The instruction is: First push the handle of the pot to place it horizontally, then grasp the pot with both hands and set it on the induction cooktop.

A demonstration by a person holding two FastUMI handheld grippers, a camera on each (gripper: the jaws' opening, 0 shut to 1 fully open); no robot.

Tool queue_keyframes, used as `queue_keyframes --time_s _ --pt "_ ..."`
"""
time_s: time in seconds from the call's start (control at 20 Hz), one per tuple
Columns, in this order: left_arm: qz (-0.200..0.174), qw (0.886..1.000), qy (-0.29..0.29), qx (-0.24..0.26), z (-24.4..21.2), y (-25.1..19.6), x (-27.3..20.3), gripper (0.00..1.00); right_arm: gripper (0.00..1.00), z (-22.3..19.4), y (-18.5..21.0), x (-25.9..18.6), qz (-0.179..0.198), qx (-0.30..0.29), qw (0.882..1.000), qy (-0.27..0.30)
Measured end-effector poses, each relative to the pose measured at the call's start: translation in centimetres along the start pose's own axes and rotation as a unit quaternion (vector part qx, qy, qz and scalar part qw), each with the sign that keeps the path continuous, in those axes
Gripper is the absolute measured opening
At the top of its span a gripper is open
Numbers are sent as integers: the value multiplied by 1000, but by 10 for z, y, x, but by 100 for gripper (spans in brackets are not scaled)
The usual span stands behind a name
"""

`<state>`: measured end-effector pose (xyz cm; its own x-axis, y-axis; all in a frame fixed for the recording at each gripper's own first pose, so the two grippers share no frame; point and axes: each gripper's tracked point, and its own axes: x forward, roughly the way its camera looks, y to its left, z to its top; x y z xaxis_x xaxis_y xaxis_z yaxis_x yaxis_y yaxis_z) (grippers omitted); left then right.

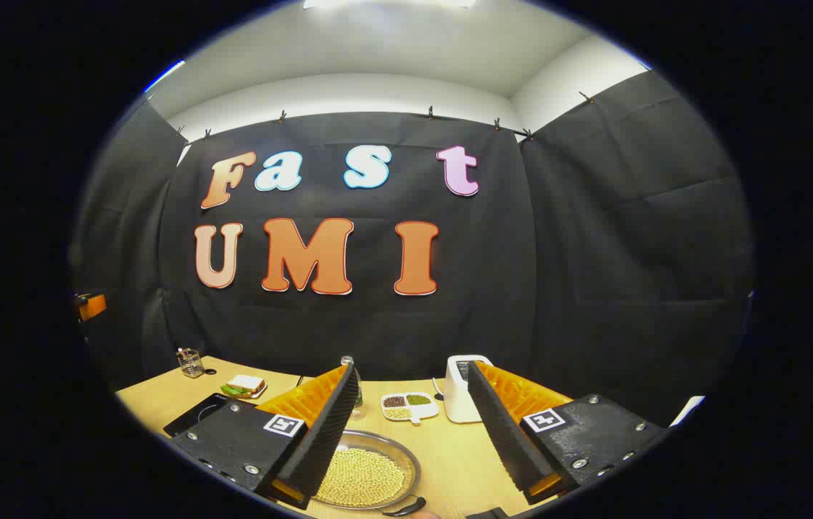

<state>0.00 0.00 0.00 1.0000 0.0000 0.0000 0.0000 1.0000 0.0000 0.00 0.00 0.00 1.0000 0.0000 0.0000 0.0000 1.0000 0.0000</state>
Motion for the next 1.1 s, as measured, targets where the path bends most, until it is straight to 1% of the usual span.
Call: queue_keyframes --time_s 0.05,0.1,0.2,0.3,0.6,0.8,0.95,1.0,1.05,1.1 --pt "1 1000 -1 -2 2 0 -1 98 100 1 3 -1 3 1 1000 1" --pt "1 1000 -2 -2 2 1 -2 98 100 1 3 -3 3 1 1000 1" --pt "-2 1000 -10 -3 6 -1 -5 99 95 2 -1 -4 -4 -6 1000 2" --pt "-7 1000 -17 -3 9 -3 -8 96 95 3 -3 -8 -7 -7 1000 3" --pt "-17 1000 -22 -5 12 -13 -10 99 95 8 -4 -11 -12 -6 1000 0" --pt "-17 1000 -21 -5 10 -12 -10 98 95 5 1 -11 -11 -12 1000 5" --pt "-12 1000 -23 -4 10 -9 -8 99 95 0 5 -11 -7 -18 1000 12" --pt "-11 1000 -21 -2 10 -10 -10 99 88 -2 6 -11 -5 -20 1000 15" --pt "-11 1000 -21 0 10 -10 -11 99 95 -5 8 -11 -4 -23 1000 17" --pt "-11 1000 -21 1 13 -11 -13 99 94 -6 9 -12 -2 -25 1000 19"
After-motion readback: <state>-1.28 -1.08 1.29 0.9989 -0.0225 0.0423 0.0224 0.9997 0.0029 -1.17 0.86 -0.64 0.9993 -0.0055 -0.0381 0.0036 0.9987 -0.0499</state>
